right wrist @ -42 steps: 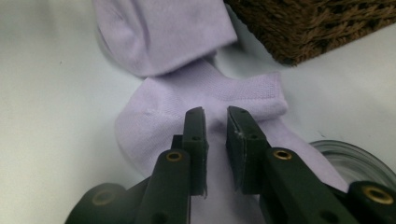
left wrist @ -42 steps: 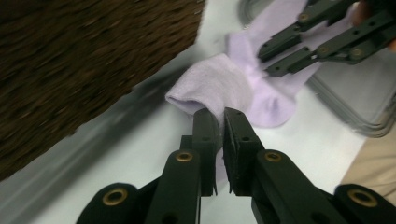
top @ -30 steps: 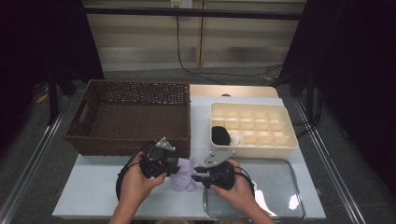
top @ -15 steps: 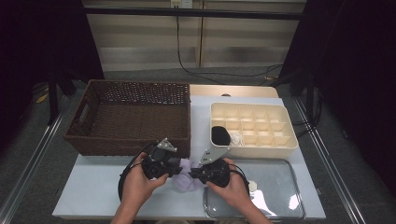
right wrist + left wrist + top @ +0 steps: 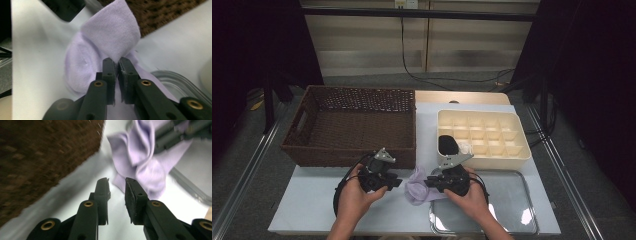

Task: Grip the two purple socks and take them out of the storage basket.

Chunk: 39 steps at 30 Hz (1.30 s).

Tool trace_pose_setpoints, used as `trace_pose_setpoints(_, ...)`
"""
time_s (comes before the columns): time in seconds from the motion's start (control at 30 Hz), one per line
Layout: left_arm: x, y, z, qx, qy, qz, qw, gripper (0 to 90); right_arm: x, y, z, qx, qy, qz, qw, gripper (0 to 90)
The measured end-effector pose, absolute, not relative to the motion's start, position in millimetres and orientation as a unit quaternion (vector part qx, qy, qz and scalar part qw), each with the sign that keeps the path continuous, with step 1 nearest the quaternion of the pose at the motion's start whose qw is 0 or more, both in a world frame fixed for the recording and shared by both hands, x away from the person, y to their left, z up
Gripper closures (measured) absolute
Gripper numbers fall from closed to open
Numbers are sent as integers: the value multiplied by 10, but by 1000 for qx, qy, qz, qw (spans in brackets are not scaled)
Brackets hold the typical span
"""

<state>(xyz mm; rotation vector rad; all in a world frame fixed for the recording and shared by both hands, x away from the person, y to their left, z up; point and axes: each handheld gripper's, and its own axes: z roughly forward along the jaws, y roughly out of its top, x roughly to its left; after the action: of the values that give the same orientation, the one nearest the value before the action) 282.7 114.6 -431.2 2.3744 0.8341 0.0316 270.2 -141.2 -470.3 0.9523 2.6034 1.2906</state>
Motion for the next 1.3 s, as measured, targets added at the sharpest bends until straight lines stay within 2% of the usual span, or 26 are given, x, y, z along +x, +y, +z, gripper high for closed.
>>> trace_pose_setpoints(0.3, 2791, 1025, -4372, 904, 300, -5, 306, 744, 2689, -1478, -4712, 318, 851, 413, 66, 719)
trace_pose_setpoints(0.57, 2788, 961, -4439, 904, 299, -6, 305, 736, 2630, -1580, -4622, 318, 851, 410, 84, 689)
trace_pose_setpoints(0.93, 2796, 929, -4479, 904, 295, 14, 309, 649, 2586, -1908, -4670, 348, 840, 408, 90, 677)
trace_pose_setpoints(1.3, 2800, 890, -4502, 906, 285, 17, 313, 569, 2517, -2016, -4498, 355, 832, 414, 101, 631)
